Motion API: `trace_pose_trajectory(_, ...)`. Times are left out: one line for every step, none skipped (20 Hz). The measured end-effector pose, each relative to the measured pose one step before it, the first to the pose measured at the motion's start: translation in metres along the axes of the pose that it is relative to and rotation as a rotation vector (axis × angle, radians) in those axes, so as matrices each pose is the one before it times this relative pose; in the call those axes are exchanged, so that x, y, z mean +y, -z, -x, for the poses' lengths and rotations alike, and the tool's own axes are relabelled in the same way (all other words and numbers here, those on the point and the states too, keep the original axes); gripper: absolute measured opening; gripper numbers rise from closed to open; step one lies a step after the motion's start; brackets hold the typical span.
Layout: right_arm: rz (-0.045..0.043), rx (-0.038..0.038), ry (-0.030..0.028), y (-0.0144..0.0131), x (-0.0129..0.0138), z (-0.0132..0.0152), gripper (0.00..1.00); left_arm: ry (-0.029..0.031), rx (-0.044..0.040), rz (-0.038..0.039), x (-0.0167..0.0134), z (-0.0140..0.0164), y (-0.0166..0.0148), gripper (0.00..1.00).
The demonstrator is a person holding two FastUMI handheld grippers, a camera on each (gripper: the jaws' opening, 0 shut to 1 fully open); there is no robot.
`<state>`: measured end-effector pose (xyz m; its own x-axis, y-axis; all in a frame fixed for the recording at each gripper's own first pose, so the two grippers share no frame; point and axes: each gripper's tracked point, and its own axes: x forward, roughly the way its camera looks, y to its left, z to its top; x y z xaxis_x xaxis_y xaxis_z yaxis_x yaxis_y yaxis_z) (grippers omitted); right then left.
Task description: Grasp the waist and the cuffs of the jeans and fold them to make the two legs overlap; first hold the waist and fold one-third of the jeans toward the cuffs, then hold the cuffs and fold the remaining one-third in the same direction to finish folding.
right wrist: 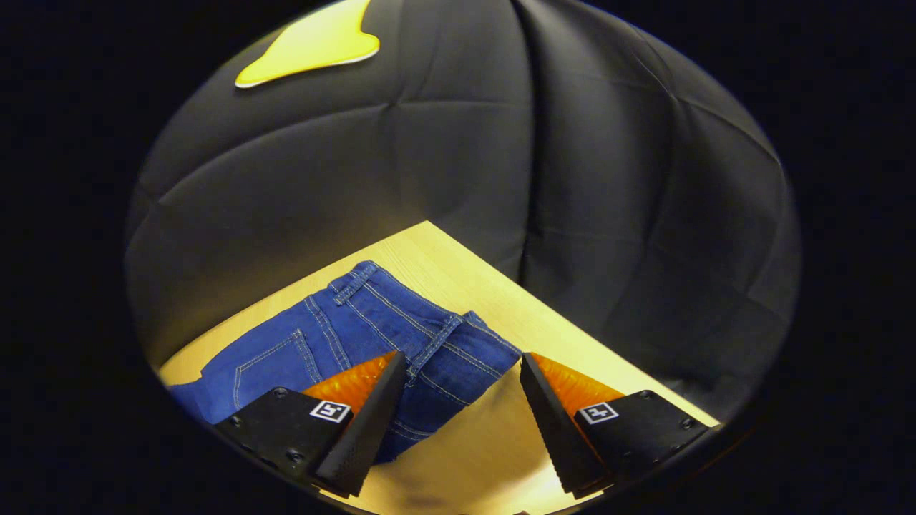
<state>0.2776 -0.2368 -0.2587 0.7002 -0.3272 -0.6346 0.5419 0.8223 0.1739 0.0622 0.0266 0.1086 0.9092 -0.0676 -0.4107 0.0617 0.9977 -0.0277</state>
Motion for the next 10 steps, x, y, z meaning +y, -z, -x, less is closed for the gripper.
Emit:
trace_pose_trajectory(-0.02100, -0.00004, -0.00490, 0.00143, -0.00065, -0.00396, 0.99, 0.00066, 0.01591, 0.00120, -0.00132, -0.00165, 0.00480, 1.00)
trace_pose_trajectory(-0.01359, -0.01439, -0.00623, -0.00141, -0.00040, -0.00098, 0.99, -0.00593, 0.01207, 0.00458, 0.00081, 0.00025, 0.00786, 0.99)
trace_pose_trajectory(-0.00054, -0.02324, -0.01136, -0.00076, -0.00114, 0.00018, 0.99, 0.00124, 0.00902, 0.00888, -0.00072, -0.00187, 0.00594, 1.00)
trace_pose_trajectory(0.01318, -0.01902, -0.01134, 0.00085, -0.00087, 0.00167, 0.98, 0.00449, 0.01090, 0.01273, -0.00175, -0.00166, 0.00648, 1.00)
trace_pose_trajectory(0.00901, -0.02489, -0.01333, -0.00226, 0.00162, -0.00068, 0.99, 0.00197, 0.00856, 0.01355, -0.00211, -0.00160, 0.00472, 0.99)
trace_pose_trajectory(0.00983, -0.00559, -0.00611, 0.00115, 0.00046, 0.00022, 0.98, 0.00365, 0.00605, 0.01145, -0.00209, -0.00242, 0.00299, 0.99)
trace_pose_trajectory(-0.00320, -0.01098, -0.01611, -0.00375, -0.00028, 0.00061, 0.96, 0.00661, 0.00418, 0.00867, -0.00248, -0.00166, 0.00313, 1.00)
trace_pose_trajectory(-0.02373, 0.01206, -0.01771, 0.00044, 0.00500, 0.00241, 0.87, 0.00639, 0.00658, 0.00413, -0.00215, -0.00254, 0.00653, 0.99)
trace_pose_trajectory(-0.00666, -0.01807, 0.00087, -0.00167, -0.00092, -0.00264, 0.78, 0.00283, 0.01114, -0.00007, -0.00077, -0.00326, 0.00490, 0.99)
trace_pose_trajectory(-0.01114, 0.01691, -0.00582, 0.00469, 0.00093, -0.00155, 0.70, -0.00134, 0.01248, -0.00145, 0.00008, -0.00178, 0.00604, 0.98)
